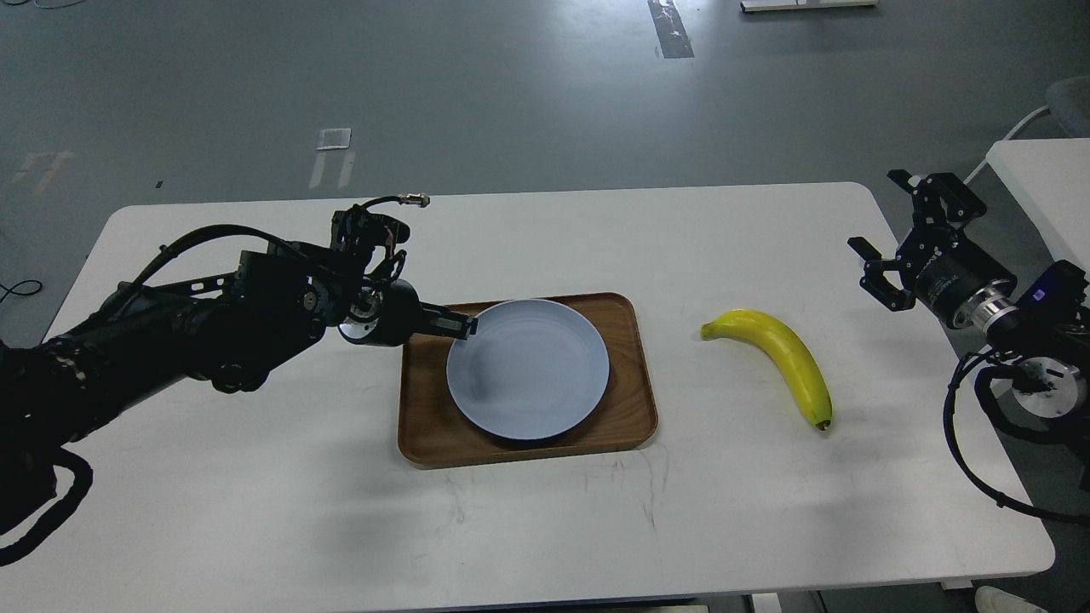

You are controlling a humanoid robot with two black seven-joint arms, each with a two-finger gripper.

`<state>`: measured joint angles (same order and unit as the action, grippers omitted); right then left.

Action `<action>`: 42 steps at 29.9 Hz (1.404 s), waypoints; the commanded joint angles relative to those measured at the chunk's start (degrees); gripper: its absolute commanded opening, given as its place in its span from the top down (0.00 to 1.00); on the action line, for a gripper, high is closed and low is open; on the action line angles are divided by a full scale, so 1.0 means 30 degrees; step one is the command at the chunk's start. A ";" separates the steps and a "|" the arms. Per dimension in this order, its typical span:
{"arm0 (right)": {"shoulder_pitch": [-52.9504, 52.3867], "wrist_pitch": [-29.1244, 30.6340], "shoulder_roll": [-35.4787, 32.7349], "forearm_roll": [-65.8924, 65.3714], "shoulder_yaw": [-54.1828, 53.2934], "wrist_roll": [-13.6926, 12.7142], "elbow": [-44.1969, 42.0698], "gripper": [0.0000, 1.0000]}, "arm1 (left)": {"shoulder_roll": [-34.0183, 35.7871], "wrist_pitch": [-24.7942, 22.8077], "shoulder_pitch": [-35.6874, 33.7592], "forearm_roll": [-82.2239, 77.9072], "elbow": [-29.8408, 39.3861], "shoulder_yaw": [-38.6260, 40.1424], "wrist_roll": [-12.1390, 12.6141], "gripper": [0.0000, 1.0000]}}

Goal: Place banana on plate with both arms
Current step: 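Lower the plate onto the tray, open the left gripper and withdraw, then move the right gripper down to the yellow banana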

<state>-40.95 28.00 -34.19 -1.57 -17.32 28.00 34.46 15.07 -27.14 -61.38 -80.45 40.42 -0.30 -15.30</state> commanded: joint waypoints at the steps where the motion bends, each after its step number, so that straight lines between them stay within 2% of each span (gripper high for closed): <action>1: -0.0031 0.0000 -0.0175 -0.0003 0.0001 0.0000 0.0027 0.00 | 0.0015 0.0022 -0.0193 0.1232 0.0002 0.0303 -0.0086 0.00; 3: -0.0061 0.0000 -0.0293 -0.0003 0.0001 0.0000 0.0027 0.00 | 0.0104 0.0051 -0.0369 0.2381 0.0031 0.0422 -0.0291 0.00; 9: -0.0383 0.0000 -0.1609 -0.0266 0.0001 0.0000 0.1284 0.00 | 0.1215 0.0343 -0.1101 1.5626 0.0031 0.3404 -0.0466 0.00; 13: -0.0413 0.0000 -0.1699 -0.0353 0.0001 0.0000 0.1521 0.00 | 0.2325 0.0170 -0.0898 2.1322 0.0264 0.5337 -0.0905 0.00; 15: -0.0383 0.0000 -0.1699 -0.0558 0.0001 0.0000 0.1550 0.00 | 0.3204 -0.0035 -0.0257 2.2472 0.0469 0.6333 -0.0993 0.00; 17: -0.0325 0.0000 -0.1670 -0.0618 0.0059 0.0000 0.1551 0.00 | 0.3589 -0.0241 0.0564 2.2888 0.0587 0.6922 -0.1169 0.00; 19: -0.0354 0.0000 -0.1582 -0.0618 0.0526 0.0000 0.1551 0.00 | 0.3795 -0.0288 0.2346 2.3035 0.0588 0.8528 -0.1986 0.00; 21: -0.0383 0.0000 -0.1524 -0.0618 0.0790 0.0000 0.1551 0.00 | 0.3796 -0.0288 0.3839 2.3007 0.0588 0.9498 -0.2282 0.00; 25: -0.0412 0.0000 -0.1581 -0.0676 0.1055 0.0000 0.1580 0.00 | 0.3562 -0.0288 0.6071 2.2919 0.0588 1.0498 -0.2254 0.00; 28: -0.0587 0.0000 -0.1757 -0.1552 0.1114 0.0000 0.1668 0.00 | 0.3503 -0.0288 0.6602 2.2948 0.0559 1.0558 -0.2283 0.00; 37: -0.3338 0.0000 -0.4511 -1.0573 0.2605 0.0000 0.4538 0.00 | 0.3503 -0.0288 0.6926 2.2860 0.0558 1.1554 -0.2195 0.00; 42: -0.7789 0.0000 -0.4454 -1.6051 0.6820 0.0000 0.5095 0.00 | 0.3532 -0.0288 0.6867 2.2802 0.0588 1.1584 -0.2166 0.00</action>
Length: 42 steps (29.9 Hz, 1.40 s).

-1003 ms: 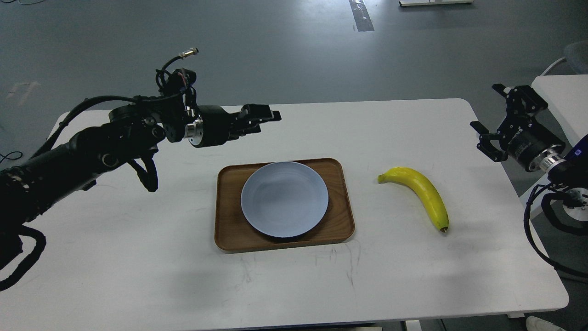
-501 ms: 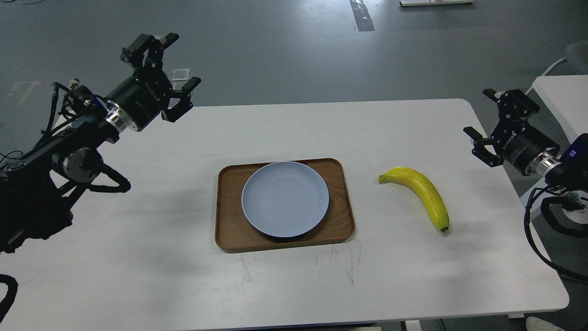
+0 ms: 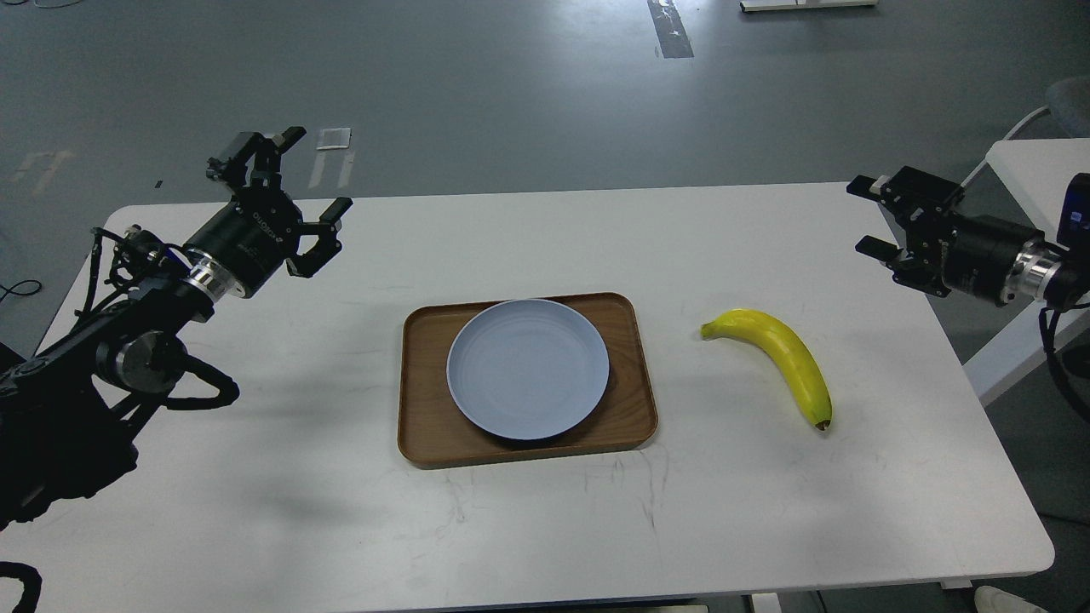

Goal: Place banana on plate with both arms
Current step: 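Move the right gripper down to the yellow banana, then grasp the banana with the right gripper and lift it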

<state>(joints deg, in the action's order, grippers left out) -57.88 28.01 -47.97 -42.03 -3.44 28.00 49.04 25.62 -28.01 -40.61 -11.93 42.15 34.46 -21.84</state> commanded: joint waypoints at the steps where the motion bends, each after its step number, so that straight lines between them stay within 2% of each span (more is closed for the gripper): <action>1: -0.2704 -0.0005 0.0256 -0.3122 0.2810 -0.0002 0.0264 0.00 | 0.0015 0.0004 -0.0056 -0.0038 0.0013 0.0027 0.0015 0.00; 3: -0.4547 -0.0005 0.1685 -0.5081 0.5877 -0.0002 0.0207 0.00 | 0.0044 0.0004 -0.0056 -0.0097 0.0013 -0.0002 0.0044 0.00; 7: -0.5871 -0.0005 0.4088 -0.6758 1.0245 -0.0002 -0.0436 0.00 | -0.0014 0.0004 -0.0056 -0.0126 0.0013 -0.0031 0.0074 0.00; 10: -0.5962 -0.0225 0.5029 -0.6790 1.1717 -0.0002 -0.1108 0.00 | -0.0015 0.0004 -0.0056 -0.0155 0.0013 -0.0031 0.0074 0.00; 18: -0.5464 -0.1105 0.5910 -0.6878 1.3099 -0.0002 -0.1901 0.00 | -0.0015 0.0004 -0.0056 -0.0155 0.0013 -0.0002 0.0074 0.00; 32: -0.4497 -0.1222 0.7170 -0.6907 1.3859 -0.0002 -0.3016 0.02 | -0.0074 0.0004 -0.0174 -0.0155 0.0013 -0.0090 0.0074 0.00; 37: -0.4468 -0.1223 0.7318 -0.6907 1.4329 -0.0002 -0.3134 0.13 | -0.0044 0.0004 -0.0203 -0.0155 0.0013 -0.0090 0.0074 0.00; 40: -0.4409 -0.1223 0.7523 -0.6907 1.4565 -0.0002 -0.3192 0.31 | -0.0015 0.0004 -0.0203 -0.0155 0.0013 -0.0090 0.0074 0.00; 41: -0.4409 -0.1223 0.7523 -0.6907 1.4594 -0.0002 -0.3163 0.44 | 0.0014 0.0004 -0.0203 -0.0155 0.0013 -0.0090 0.0074 0.00; 42: -0.4380 -0.1223 0.7552 -0.6907 1.4594 -0.0002 -0.3163 0.51 | -0.0014 0.0004 -0.0203 -0.0155 0.0013 -0.0090 0.0074 0.00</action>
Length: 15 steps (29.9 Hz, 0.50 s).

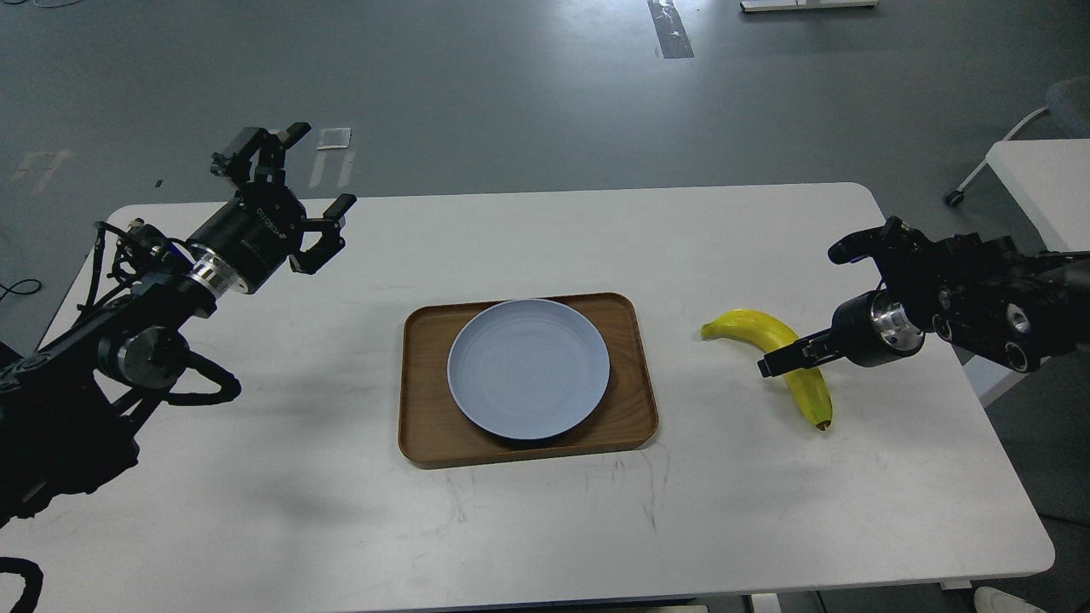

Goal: Place banana on plate with both arms
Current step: 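Grasp the banana with the right gripper and lift it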

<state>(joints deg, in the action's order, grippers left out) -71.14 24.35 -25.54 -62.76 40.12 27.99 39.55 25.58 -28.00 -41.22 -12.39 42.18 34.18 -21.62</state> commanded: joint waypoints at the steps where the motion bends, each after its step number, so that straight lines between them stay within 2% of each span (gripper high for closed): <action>1: 0.0040 0.0000 0.0075 0.0000 0.0074 0.0003 -0.0001 0.58 | -0.0001 0.0000 -0.0001 0.0001 0.0001 0.0003 0.0000 0.00; 2: 0.0040 0.0000 0.0075 0.0000 0.0074 0.0003 -0.0001 0.74 | 0.0028 0.0000 -0.0001 0.0001 0.0001 0.0003 0.0000 0.00; 3: 0.0011 0.0000 0.0046 0.0000 0.0103 0.0003 0.0028 0.84 | 0.0028 0.0000 -0.0001 0.0001 0.0001 0.0003 0.0000 0.00; 8: 0.0011 0.0000 -0.0100 0.0000 0.0161 0.0003 0.0058 0.92 | 0.0028 0.0000 -0.0001 0.0001 0.0001 -0.0026 0.0000 0.00; 15: -0.1070 0.0000 -0.0481 0.0000 0.0161 0.0003 0.0350 0.93 | 0.0087 0.0000 -0.0001 0.0001 0.0001 0.0003 0.0000 0.00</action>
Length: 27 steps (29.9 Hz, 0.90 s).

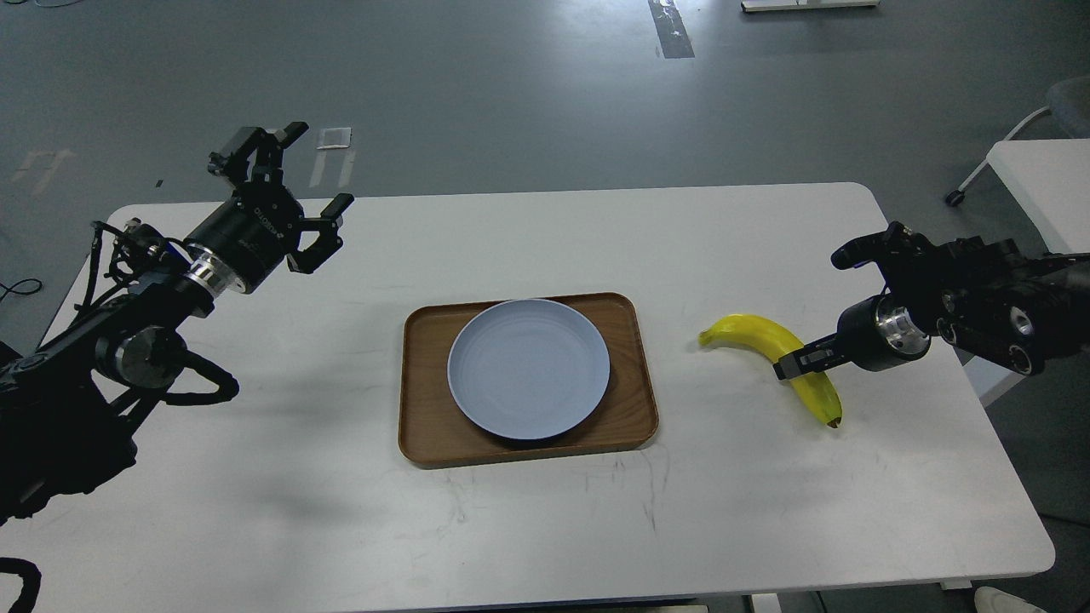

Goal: Place banana on plate with both arms
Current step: 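Grasp the banana with the right gripper and lift it, then carry the banana with the right gripper and lower it onto the plate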

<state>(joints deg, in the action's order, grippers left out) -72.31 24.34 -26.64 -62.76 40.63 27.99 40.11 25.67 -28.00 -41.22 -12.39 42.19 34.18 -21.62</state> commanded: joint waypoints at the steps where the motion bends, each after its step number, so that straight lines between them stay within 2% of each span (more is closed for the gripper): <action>1: -0.1292 0.0001 -0.0143 0.0002 -0.0007 0.0002 0.0369 0.93 | 0.0087 -0.0001 0.0000 0.0000 0.0001 0.0002 0.0000 0.00; 8: -0.4607 0.0147 0.0499 0.0089 -0.0066 0.0002 0.1718 0.92 | 0.0087 -0.0001 -0.0088 0.0000 0.0001 0.0061 0.0029 0.00; 12: -0.5370 0.0323 0.2315 0.0470 -0.0066 0.0002 0.1836 0.92 | 0.0087 -0.0001 -0.0088 0.0000 0.0001 0.0061 0.0000 0.00; 21: -0.5400 0.0499 0.7115 0.4275 0.1073 0.0002 0.1427 0.91 | 0.0321 -0.0001 -0.0118 0.0029 0.0030 0.0061 0.0029 0.00; 27: -0.4933 0.0528 0.8880 0.5888 0.1544 0.0002 0.0636 0.90 | 0.0321 -0.0001 -0.0088 0.0030 0.0001 0.0090 0.0000 0.00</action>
<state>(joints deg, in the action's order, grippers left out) -87.99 25.91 -1.85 -47.16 44.37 28.01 43.01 26.64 -28.00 -41.56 -12.32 42.28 34.43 -21.55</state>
